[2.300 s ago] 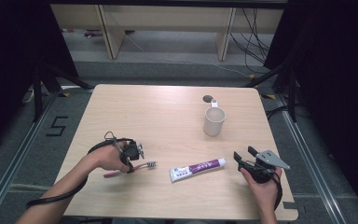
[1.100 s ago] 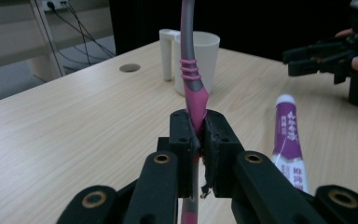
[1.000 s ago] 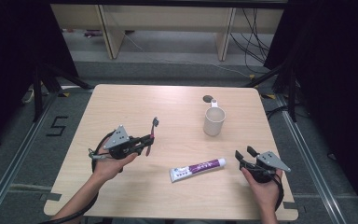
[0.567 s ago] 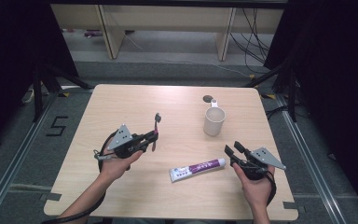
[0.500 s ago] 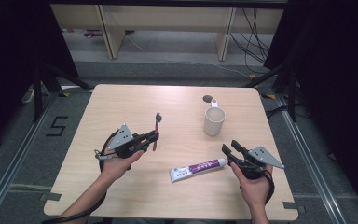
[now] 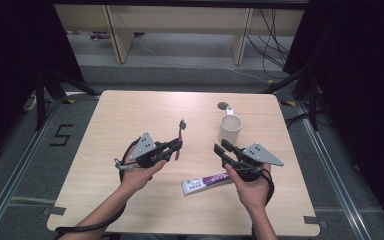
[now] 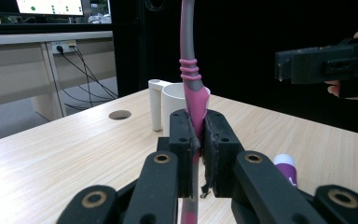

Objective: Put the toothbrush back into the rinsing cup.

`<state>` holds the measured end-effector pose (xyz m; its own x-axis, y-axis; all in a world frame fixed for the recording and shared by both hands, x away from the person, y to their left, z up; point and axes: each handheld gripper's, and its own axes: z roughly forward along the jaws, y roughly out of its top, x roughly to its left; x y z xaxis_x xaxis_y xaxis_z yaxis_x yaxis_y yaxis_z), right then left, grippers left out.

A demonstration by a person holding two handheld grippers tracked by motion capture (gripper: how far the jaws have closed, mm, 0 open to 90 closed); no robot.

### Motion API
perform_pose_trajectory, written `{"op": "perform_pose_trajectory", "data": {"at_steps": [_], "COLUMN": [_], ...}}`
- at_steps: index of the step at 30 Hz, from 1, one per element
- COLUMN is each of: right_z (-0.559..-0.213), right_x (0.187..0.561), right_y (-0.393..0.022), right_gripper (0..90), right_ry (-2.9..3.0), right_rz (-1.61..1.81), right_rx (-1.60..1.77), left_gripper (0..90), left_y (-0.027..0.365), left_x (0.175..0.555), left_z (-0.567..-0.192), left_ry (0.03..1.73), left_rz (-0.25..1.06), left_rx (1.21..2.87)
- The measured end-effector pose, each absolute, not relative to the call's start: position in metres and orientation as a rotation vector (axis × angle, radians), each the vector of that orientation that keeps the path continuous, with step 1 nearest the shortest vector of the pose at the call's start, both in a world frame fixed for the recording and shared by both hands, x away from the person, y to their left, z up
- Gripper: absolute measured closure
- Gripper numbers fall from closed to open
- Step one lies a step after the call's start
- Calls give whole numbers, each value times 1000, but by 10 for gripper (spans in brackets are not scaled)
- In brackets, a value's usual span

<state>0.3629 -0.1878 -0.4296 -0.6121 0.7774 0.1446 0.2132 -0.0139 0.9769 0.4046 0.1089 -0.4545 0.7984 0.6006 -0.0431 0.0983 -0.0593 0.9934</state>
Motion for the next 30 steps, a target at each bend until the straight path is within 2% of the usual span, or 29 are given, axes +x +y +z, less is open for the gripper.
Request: {"op": "perform_pose_trajectory", "data": {"at_steps": [14, 30], "right_z": [-417, -415], "right_x": [375, 383], "right_y": [-141, -131], "right_gripper": [685, 752], "right_ry": [1885, 1879], "right_rz": [1727, 1699], "right_rx": [948, 955], "left_gripper": [826, 826], "left_y": [88, 73], "left_x": [402, 394], "left_z": [-453, -453], "left_ry": [548, 521], "left_rz": [439, 440], "left_rx": [1618, 1629]}}
